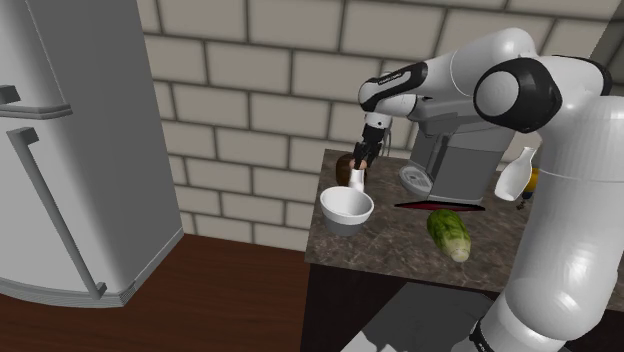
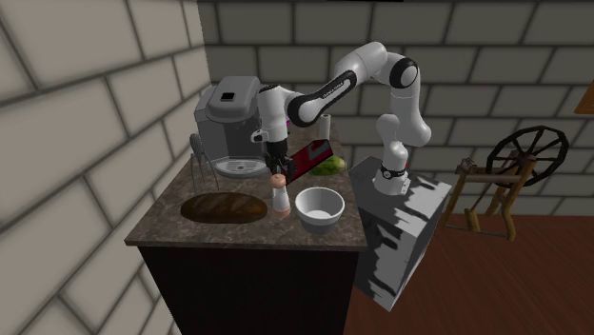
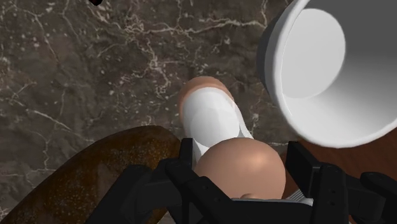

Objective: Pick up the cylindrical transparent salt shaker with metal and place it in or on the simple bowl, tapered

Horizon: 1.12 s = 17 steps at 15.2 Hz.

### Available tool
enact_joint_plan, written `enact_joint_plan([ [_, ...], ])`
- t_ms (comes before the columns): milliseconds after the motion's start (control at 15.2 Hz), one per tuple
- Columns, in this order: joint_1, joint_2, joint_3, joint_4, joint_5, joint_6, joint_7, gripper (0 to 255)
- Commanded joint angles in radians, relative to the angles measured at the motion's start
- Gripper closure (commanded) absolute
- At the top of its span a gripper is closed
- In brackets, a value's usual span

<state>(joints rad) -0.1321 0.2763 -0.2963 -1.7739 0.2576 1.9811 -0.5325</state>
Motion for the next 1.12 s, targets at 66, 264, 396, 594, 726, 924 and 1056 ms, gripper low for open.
enact_joint_plan([
  [66, 0.000, -0.013, -0.002, 0.022, -0.007, -0.033, 0.008, 255],
  [264, 0.000, -0.023, -0.004, 0.048, -0.013, -0.069, 0.016, 255],
  [396, 0.000, -0.030, -0.005, 0.067, -0.017, -0.093, 0.021, 255],
  [594, -0.001, -0.037, -0.007, 0.097, -0.022, -0.130, 0.029, 255],
  [726, -0.001, -0.041, -0.007, 0.118, -0.025, -0.154, 0.033, 255],
  [924, -0.002, -0.046, -0.009, 0.152, -0.028, -0.192, 0.040, 255],
  [1056, -0.004, -0.048, -0.009, 0.177, -0.030, -0.218, 0.045, 255],
])
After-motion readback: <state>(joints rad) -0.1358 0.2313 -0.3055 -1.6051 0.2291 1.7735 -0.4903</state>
